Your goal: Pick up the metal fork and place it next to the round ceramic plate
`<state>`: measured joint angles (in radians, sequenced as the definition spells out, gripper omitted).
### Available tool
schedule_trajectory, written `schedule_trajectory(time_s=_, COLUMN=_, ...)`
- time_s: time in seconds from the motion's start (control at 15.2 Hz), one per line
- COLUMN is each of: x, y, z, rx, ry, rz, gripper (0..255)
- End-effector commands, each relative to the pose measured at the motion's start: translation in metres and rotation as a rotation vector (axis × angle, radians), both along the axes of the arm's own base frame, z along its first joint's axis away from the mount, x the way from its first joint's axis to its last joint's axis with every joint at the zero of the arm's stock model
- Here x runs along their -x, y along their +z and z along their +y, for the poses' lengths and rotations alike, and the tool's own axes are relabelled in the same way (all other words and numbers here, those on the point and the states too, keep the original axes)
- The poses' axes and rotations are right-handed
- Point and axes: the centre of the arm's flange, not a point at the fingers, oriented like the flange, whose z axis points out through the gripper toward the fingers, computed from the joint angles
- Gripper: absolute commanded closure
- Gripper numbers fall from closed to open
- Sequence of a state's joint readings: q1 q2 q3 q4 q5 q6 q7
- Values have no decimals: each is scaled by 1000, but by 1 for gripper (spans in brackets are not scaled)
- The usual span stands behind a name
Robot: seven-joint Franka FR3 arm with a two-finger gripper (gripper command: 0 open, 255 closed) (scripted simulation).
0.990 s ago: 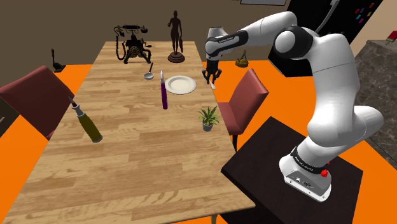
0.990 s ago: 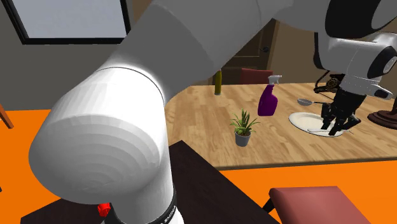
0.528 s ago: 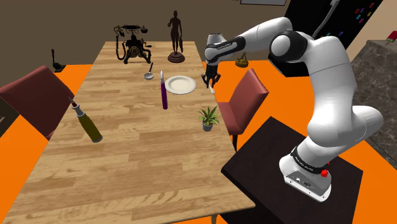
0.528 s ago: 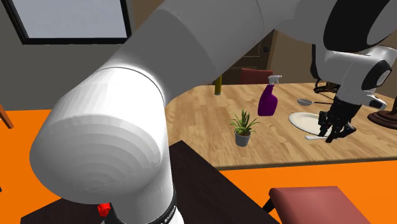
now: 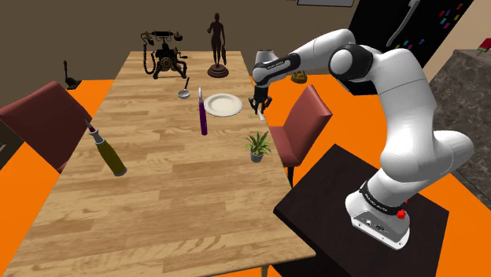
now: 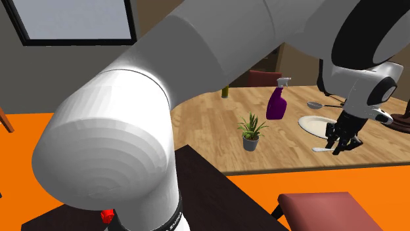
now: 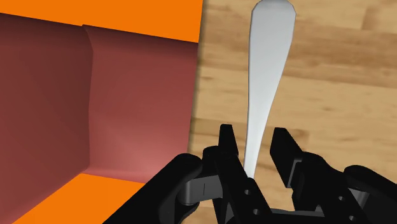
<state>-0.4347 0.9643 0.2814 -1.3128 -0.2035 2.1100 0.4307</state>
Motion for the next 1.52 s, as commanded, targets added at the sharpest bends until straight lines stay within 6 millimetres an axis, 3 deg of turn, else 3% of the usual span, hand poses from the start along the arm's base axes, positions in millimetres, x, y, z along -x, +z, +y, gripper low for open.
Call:
schedule_trajectory(time_s=0.0, x=0, y=-1, z=0, rx=0, ry=0, rz=-1, gripper=255)
schedule_trajectory(time_s=0.33, x=0, y=-1, z=0, rx=0, ry=0, rz=-1, gripper=255)
schedule_trajectory(time_s=0.4, x=0, y=-1, z=0, rx=0, ry=0, rz=-1, gripper=0)
schedule_trajectory(time_s=0.73, x=0, y=-1, z=0, rx=0, ry=0, rz=-1, gripper=0)
schedule_trajectory(time_s=0.99, x=-6, y=48, z=-5, rx=0, ry=0, rz=-1, gripper=0)
schedule_trajectory(time_s=1.45, x=-6, y=48, z=-5, rx=0, ry=0, rz=-1, gripper=0)
